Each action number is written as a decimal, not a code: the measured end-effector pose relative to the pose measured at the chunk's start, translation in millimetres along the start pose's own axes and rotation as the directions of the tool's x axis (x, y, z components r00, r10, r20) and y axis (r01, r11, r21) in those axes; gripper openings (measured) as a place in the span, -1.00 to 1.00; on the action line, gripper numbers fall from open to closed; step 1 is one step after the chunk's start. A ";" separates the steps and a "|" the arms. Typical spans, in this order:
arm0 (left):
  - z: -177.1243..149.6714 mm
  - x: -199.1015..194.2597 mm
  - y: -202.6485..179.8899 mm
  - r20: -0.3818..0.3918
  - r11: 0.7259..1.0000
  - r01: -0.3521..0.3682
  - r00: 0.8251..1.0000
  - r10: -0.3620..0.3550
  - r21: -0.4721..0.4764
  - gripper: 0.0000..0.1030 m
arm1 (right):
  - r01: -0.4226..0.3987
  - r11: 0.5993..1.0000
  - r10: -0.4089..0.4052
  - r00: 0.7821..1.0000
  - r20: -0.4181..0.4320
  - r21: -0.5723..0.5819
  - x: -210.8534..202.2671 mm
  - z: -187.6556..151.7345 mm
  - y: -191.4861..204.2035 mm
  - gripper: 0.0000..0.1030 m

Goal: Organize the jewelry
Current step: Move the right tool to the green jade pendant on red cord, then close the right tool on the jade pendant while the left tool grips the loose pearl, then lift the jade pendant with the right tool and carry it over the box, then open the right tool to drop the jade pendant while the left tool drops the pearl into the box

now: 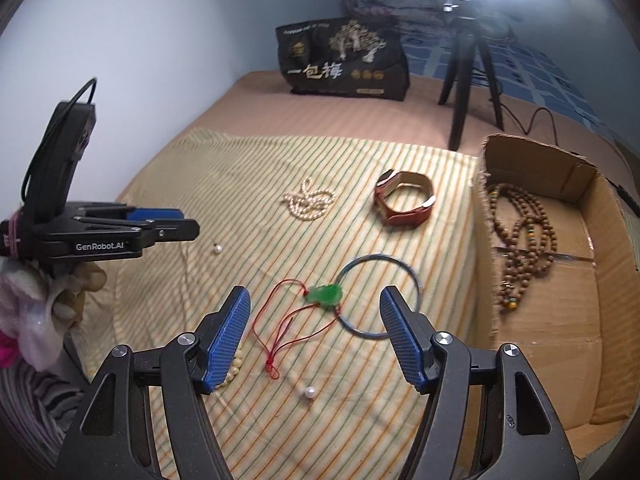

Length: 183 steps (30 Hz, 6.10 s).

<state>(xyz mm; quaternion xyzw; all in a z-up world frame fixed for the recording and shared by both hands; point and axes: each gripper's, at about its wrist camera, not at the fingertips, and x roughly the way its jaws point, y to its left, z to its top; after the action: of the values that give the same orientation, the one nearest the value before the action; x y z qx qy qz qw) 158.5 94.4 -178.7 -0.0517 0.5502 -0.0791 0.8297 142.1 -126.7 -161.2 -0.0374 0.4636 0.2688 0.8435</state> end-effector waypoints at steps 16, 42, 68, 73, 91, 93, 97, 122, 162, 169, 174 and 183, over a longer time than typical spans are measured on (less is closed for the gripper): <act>-10.7 18.3 22.2 -0.026 0.998 0.052 0.998 -0.053 -0.030 -0.40 | 0.069 0.994 -0.074 0.995 -0.061 -0.081 39.0 -1.2 14.3 0.08; -3.3 41.6 -1.2 0.002 0.997 0.032 0.999 -0.032 0.075 -0.83 | 0.114 0.988 -0.124 0.988 -0.089 -0.107 67.0 -2.5 10.0 -0.31; -3.8 41.8 -1.5 0.009 0.996 0.039 0.999 -0.040 0.081 -0.87 | 0.068 0.993 -0.073 0.996 -0.059 -0.096 56.3 -2.2 4.1 -0.90; -3.0 42.6 -1.3 0.008 0.996 0.038 0.999 -0.039 0.079 -0.87 | 0.060 0.994 -0.065 0.997 -0.052 -0.091 50.4 -0.2 3.6 -0.92; -2.1 41.0 -2.7 0.009 0.996 0.040 0.999 -0.041 0.078 -0.88 | 0.008 0.990 -0.021 0.996 -0.089 -0.138 61.2 -4.5 12.4 -0.72; -2.5 40.9 -2.5 0.009 0.996 0.040 0.999 -0.041 0.077 -0.87 | 0.018 0.989 -0.033 0.995 -0.096 -0.147 63.3 -4.8 13.0 -0.43; -2.5 40.9 -2.5 0.009 0.996 0.041 0.999 -0.041 0.075 -0.87 | 0.024 0.988 -0.040 0.994 -0.101 -0.155 66.5 -8.6 13.0 -0.31; 3.2 15.3 -12.4 0.053 0.995 0.033 0.998 -0.038 0.092 -0.87 | 0.017 0.990 -0.025 0.998 -0.052 -0.138 42.2 -2.4 11.7 -0.72; 29.3 -70.3 -219.5 0.201 0.929 0.210 0.939 -0.278 0.304 -0.88 | 0.129 0.976 -0.165 0.963 0.214 0.174 -130.0 26.9 -123.2 -0.71; 31.1 -45.8 -252.7 0.159 0.916 0.240 0.940 -0.302 0.322 -0.88 | 0.159 0.966 -0.195 0.965 0.175 0.203 -121.7 23.8 -141.9 -0.71; 30.8 -28.5 -264.2 0.125 0.909 0.245 0.945 -0.302 0.338 -0.88 | 0.161 0.955 -0.200 0.969 0.142 0.248 -110.1 22.2 -159.5 -0.71; 27.9 -6.8 -269.5 0.074 0.908 0.252 0.954 -0.292 0.336 -0.87 | 0.175 0.943 -0.210 0.972 0.100 0.283 -98.7 18.1 -175.9 -0.71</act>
<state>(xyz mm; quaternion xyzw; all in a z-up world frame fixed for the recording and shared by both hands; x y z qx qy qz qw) 161.5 -169.1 -115.1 0.0035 0.4652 -0.2796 0.8399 199.6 -312.4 -104.5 0.0511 0.4347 0.1205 0.8910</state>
